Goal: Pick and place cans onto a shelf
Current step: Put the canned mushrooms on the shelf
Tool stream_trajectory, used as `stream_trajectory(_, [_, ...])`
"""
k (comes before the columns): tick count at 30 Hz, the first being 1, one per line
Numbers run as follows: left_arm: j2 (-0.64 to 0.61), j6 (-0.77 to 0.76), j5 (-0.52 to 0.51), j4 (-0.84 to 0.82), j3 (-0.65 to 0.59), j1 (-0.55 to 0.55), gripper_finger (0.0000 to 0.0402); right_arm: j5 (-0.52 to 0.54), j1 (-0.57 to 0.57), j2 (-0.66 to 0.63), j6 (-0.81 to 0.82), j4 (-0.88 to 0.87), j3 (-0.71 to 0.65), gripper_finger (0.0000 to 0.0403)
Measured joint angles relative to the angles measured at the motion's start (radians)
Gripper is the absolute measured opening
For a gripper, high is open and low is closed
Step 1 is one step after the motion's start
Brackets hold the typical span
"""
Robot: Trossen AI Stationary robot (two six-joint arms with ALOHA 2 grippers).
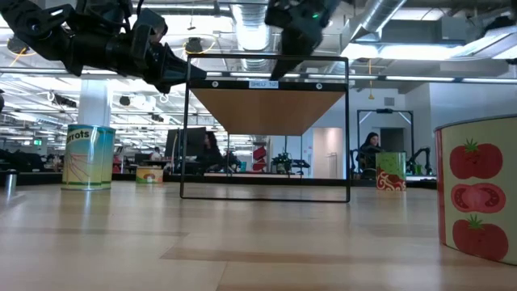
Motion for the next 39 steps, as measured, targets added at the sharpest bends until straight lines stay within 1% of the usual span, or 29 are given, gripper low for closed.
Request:
stream_trajectory(3, [0.0,0.0,0.0,0.0,0.0,0.0,0.0,-0.003,0.009,-0.132,0.051,0.184,-0.192,0.0003])
stream_trajectory(7, [0.0,0.001,0.001,0.001,0.0,0.0,0.0,0.001,0.014,-0.304,0.124,0.378,-0.415,0.0003])
stream_trajectory(13, [0.0,0.008,0.048,-0.003,0.0,0.0,0.0,0.009,0.053,-0.547,0.204,0.574,-0.698,0.0002])
stream_trajectory(18, [0.0,0.008,0.048,-0.004,0.0,0.0,0.0,0.061,0.094,-0.71,0.246,0.758,-0.917,0.0003])
stream_trajectory(24, [0.0,0.009,0.049,-0.005,0.0,-0.001,0.0,0.062,0.118,-0.844,0.279,1.022,-1.171,0.0002])
stream_trajectory(29, [0.0,0.01,0.05,-0.021,0.001,-0.001,0.0,0.061,0.117,-0.912,0.285,1.22,-1.33,0.0003])
stream_trajectory(34, [0.0,0.035,0.037,-0.182,0.063,-0.028,0.0,0.063,0.083,-0.961,0.287,1.337,-1.435,0.0004])
stream_trajectory(37, [0.0,0.076,-0.014,-0.28,0.122,-0.07,0.0,0.063,0.055,-0.983,0.298,1.356,-1.473,0.0005])
stream_trajectory(39, [-0.004,0.091,-0.073,-0.378,0.17,-0.096,0.0,0.058,0.042,-0.992,0.301,1.356,-1.485,0.0003])
